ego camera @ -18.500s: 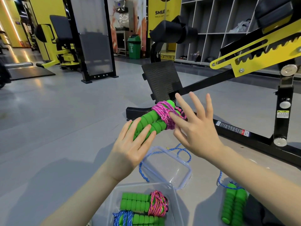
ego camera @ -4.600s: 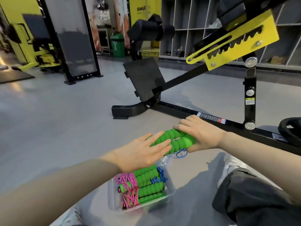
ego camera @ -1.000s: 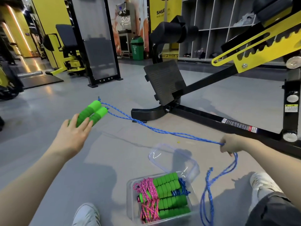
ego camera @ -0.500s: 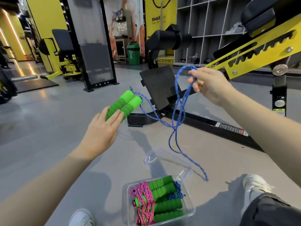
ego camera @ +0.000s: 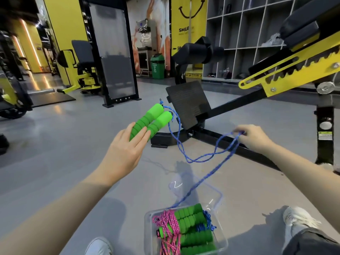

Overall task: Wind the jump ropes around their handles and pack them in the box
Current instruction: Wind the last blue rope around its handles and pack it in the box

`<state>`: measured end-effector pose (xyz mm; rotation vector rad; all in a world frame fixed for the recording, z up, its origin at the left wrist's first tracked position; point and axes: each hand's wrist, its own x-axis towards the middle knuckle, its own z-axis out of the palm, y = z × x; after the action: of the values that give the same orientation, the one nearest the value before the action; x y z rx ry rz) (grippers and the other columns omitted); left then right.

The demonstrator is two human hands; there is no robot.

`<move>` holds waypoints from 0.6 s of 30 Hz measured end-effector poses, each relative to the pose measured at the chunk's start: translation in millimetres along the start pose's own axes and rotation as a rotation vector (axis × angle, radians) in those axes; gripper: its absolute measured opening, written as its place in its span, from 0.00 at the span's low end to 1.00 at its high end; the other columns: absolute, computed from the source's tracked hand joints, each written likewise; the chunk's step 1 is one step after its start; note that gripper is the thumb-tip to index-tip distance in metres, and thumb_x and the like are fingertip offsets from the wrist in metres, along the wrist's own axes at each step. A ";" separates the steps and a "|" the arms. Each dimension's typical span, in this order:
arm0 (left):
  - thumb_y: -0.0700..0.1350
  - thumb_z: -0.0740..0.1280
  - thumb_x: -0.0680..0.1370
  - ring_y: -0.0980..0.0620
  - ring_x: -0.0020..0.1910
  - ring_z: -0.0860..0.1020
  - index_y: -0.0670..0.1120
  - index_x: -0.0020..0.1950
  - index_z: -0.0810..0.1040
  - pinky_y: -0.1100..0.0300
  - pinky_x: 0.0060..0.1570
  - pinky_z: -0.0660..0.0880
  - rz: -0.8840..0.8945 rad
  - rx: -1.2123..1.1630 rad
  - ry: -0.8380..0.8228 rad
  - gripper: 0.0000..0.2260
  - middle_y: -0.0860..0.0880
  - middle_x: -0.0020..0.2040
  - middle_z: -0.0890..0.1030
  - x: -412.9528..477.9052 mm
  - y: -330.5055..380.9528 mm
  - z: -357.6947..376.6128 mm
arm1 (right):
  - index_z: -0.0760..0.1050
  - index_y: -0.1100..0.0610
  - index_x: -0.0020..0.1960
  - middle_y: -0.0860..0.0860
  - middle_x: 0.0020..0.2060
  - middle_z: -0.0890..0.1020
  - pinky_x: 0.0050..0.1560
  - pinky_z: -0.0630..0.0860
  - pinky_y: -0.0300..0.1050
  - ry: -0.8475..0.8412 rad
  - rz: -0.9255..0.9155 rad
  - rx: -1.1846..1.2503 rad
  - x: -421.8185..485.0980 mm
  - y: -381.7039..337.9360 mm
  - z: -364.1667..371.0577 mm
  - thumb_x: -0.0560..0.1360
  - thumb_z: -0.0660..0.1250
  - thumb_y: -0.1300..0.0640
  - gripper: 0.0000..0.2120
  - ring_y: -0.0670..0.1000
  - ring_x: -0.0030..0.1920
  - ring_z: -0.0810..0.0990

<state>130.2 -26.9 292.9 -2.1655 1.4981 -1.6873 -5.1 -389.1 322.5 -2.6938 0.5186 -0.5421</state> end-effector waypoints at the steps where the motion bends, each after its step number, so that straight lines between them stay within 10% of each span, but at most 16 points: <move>1: 0.35 0.62 0.73 0.31 0.54 0.77 0.37 0.62 0.71 0.47 0.45 0.76 0.012 0.004 -0.011 0.18 0.40 0.57 0.81 -2.1 0.3 1.3 | 0.70 0.59 0.68 0.59 0.63 0.75 0.53 0.68 0.41 -0.224 0.030 -0.122 -6.5 9.3 13.0 0.75 0.60 0.67 0.22 0.57 0.60 0.75; 4: 0.34 0.65 0.70 0.31 0.55 0.77 0.37 0.63 0.70 0.46 0.47 0.76 0.069 0.007 -0.052 0.21 0.40 0.58 0.80 -5.2 3.4 6.8 | 0.42 0.53 0.77 0.57 0.75 0.57 0.42 0.73 0.31 -0.720 0.146 -0.254 -21.0 6.9 35.5 0.75 0.61 0.64 0.39 0.52 0.59 0.73; 7: 0.34 0.67 0.69 0.30 0.56 0.76 0.37 0.65 0.69 0.45 0.48 0.76 0.138 -0.033 -0.088 0.24 0.40 0.59 0.80 -5.5 12.3 10.6 | 0.39 0.50 0.77 0.52 0.77 0.51 0.67 0.62 0.37 -0.601 0.046 0.057 -15.9 -13.2 47.3 0.73 0.69 0.59 0.46 0.50 0.72 0.61; 12: 0.34 0.68 0.69 0.31 0.58 0.75 0.39 0.67 0.69 0.44 0.53 0.75 0.203 -0.106 -0.104 0.26 0.41 0.62 0.78 2.2 34.1 10.3 | 0.45 0.46 0.77 0.49 0.75 0.59 0.72 0.60 0.47 -0.482 0.042 0.759 -6.3 -49.2 56.1 0.68 0.74 0.62 0.49 0.47 0.74 0.58; 18: 0.34 0.70 0.69 0.30 0.60 0.74 0.41 0.69 0.69 0.42 0.55 0.73 0.271 -0.148 -0.126 0.28 0.40 0.63 0.77 3.9 45.2 9.2 | 0.75 0.56 0.53 0.53 0.37 0.82 0.54 0.74 0.47 -0.754 0.036 1.065 -13.4 -48.1 45.2 0.74 0.65 0.56 0.09 0.54 0.43 0.83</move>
<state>107.3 -58.6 268.2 -1.9767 1.8332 -1.3701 16.1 -329.9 298.3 -1.6491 0.0143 0.2107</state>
